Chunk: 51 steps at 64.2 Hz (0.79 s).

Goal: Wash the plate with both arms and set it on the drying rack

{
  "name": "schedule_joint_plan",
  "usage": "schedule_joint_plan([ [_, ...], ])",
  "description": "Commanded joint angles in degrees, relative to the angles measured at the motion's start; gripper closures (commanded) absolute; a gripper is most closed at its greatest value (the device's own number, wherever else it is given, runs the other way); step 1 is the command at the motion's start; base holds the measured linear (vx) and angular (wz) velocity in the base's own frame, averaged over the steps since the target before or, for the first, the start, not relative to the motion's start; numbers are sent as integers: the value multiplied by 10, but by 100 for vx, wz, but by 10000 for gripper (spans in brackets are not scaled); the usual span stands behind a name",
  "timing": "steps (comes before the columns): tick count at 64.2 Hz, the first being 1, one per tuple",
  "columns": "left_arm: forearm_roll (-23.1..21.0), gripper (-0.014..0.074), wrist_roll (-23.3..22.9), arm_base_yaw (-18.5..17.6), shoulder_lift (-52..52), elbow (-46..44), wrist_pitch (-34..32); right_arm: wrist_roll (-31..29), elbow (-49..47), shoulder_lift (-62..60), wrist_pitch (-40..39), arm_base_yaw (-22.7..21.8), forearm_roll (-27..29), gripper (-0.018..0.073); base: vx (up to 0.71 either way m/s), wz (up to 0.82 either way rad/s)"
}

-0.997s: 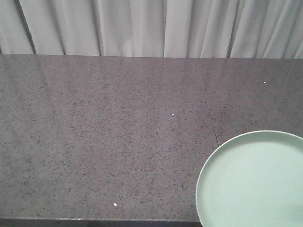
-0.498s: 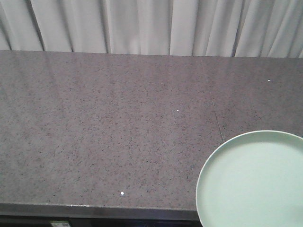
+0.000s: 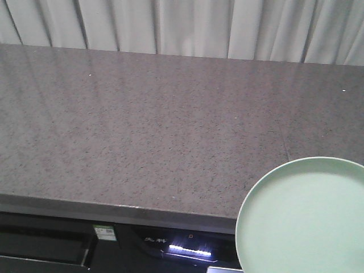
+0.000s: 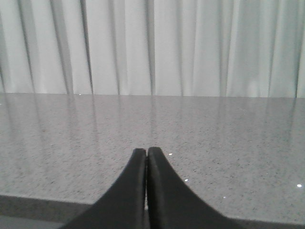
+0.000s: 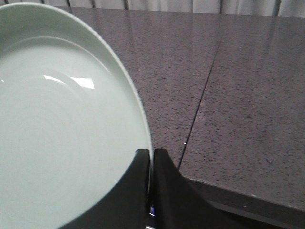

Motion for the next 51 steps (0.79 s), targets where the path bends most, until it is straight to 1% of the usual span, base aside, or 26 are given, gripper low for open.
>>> schedule_joint_plan([
  [1,-2,602,-2,0,-9,9,-38,0,-15,7,-45,-2,-2,564,-14,32],
  [22,-2,602,-2,0,-9,9,-38,0,-15,7,-45,-2,-2,564,-14,46],
  [51,-2,602,-2,0,-9,9,-38,0,-15,7,-45,-2,-2,564,-14,56],
])
